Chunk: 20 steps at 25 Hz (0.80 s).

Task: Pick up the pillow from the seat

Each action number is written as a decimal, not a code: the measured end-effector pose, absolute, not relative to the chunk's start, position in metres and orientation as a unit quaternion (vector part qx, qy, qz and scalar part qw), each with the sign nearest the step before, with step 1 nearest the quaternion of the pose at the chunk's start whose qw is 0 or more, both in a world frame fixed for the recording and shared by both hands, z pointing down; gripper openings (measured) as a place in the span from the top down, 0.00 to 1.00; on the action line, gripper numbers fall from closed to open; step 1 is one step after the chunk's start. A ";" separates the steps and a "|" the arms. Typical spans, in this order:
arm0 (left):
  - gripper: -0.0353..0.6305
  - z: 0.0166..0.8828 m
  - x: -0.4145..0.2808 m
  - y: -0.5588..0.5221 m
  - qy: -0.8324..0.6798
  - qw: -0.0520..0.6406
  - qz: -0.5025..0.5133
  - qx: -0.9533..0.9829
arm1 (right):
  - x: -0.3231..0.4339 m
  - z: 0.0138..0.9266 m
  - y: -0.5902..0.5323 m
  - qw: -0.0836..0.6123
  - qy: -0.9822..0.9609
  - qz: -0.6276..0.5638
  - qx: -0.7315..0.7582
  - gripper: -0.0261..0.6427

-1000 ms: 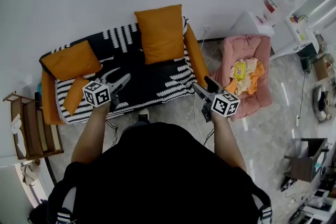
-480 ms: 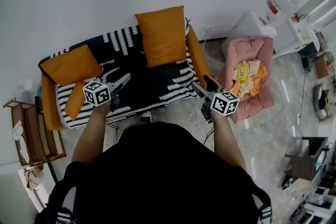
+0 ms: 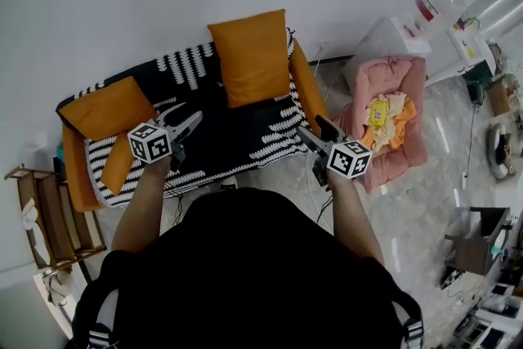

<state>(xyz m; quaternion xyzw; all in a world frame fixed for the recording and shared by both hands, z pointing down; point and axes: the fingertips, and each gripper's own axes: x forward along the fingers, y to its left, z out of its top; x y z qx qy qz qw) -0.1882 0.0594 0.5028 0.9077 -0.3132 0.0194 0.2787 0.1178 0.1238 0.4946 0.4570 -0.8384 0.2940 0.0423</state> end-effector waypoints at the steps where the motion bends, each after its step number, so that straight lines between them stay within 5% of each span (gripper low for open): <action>1: 0.60 0.503 -0.188 0.057 -0.312 0.279 0.019 0.908 | 0.117 0.495 0.122 0.043 -0.838 0.294 0.458 0.42; 20: 0.60 0.496 -0.208 0.005 -0.289 0.276 0.022 0.917 | 0.092 0.485 0.086 0.044 -0.834 0.291 0.467 0.42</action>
